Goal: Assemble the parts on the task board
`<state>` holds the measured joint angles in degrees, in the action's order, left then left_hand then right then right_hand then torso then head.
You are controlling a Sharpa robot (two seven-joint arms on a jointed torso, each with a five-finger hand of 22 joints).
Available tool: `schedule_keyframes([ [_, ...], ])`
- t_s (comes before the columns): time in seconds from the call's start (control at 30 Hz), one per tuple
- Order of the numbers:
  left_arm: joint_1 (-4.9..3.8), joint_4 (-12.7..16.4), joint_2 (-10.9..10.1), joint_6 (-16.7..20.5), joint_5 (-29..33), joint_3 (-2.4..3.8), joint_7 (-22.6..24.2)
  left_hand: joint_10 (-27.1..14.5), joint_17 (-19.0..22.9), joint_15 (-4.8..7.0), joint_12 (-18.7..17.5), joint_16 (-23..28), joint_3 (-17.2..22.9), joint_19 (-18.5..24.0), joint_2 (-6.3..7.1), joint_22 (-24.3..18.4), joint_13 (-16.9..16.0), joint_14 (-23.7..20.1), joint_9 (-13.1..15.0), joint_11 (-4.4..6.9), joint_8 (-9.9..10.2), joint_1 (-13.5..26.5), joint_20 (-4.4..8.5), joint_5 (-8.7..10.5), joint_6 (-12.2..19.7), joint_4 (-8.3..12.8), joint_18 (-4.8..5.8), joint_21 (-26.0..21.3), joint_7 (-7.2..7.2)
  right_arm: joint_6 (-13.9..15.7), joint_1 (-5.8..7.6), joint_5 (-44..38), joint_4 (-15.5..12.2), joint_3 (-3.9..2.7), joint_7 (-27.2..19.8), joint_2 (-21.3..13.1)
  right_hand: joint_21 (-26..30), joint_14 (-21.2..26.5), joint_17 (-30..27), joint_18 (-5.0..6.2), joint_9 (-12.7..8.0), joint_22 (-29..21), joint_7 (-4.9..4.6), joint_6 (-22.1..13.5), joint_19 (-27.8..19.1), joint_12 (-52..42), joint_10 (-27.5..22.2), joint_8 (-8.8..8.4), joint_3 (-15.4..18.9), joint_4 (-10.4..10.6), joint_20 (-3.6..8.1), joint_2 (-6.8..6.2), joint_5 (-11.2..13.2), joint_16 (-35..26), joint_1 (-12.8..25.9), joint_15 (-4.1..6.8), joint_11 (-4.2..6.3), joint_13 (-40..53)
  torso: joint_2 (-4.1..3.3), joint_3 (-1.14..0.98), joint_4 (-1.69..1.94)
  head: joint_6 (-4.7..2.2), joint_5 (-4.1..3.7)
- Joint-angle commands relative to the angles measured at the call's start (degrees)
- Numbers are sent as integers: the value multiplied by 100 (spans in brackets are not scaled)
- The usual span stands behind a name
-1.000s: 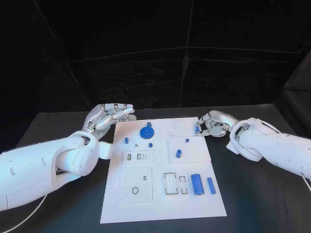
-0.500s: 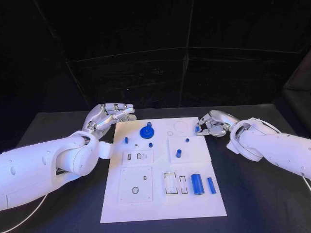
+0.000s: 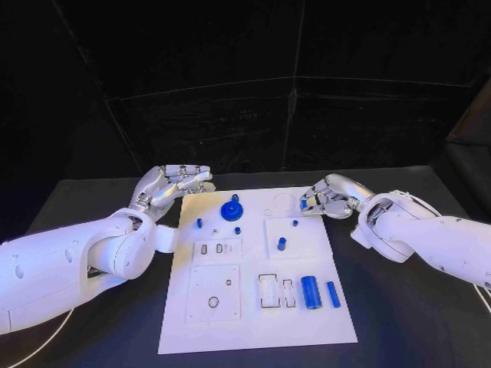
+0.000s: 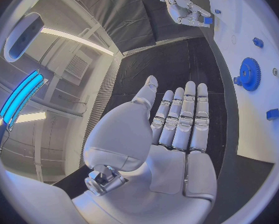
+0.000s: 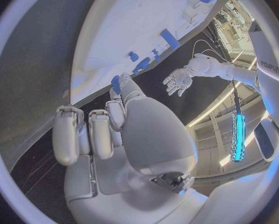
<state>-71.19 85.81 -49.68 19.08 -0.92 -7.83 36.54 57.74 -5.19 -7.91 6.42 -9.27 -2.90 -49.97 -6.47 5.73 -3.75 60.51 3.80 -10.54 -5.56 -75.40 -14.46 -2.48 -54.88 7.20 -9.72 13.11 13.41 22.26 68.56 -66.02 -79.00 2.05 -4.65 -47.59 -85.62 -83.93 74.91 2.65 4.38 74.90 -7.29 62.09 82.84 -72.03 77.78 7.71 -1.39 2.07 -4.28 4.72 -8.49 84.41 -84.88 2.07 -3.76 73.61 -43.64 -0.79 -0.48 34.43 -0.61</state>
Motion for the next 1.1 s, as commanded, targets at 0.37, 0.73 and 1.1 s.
schedule_keyframes([
  [0.37,-9,-101,54,-73,117,6,25,12,6,-25,-40,30,3,-41,-3,-6,8,27,-8,-7,37,54,-6,-22,-21,44,-70,-38,27,-24,30,-644,-850,-6,1320,570,4,-340,136,-32,24,562,115,117,-3,179,115,8,-106,20,21,97,-86,-29,35,39,237,-170,132,63,39,210,203],
  [0.73,-11,-195,175,-90,297,7,47,21,6,-24,-40,31,4,-43,-5,-8,5,32,-6,-3,37,55,-6,-22,-29,50,-70,-40,21,-248,-51,-1420,-673,4,1573,1379,-6,-343,147,-37,16,586,108,100,16,172,121,-8,-137,8,21,49,-99,-27,69,39,234,-158,176,108,67,272,240],
  [1.1,-11,-301,278,-115,313,7,41,21,6,-24,-40,31,4,-43,-5,-8,5,32,-6,-3,37,55,-6,-22,-29,50,-70,-40,21,-464,-290,-1833,-515,4,1755,1775,-19,-351,175,-44,8,614,100,85,38,115,159,-23,-160,8,19,15,-104,-14,110,35,228,-107,187,134,70,328,302],
])
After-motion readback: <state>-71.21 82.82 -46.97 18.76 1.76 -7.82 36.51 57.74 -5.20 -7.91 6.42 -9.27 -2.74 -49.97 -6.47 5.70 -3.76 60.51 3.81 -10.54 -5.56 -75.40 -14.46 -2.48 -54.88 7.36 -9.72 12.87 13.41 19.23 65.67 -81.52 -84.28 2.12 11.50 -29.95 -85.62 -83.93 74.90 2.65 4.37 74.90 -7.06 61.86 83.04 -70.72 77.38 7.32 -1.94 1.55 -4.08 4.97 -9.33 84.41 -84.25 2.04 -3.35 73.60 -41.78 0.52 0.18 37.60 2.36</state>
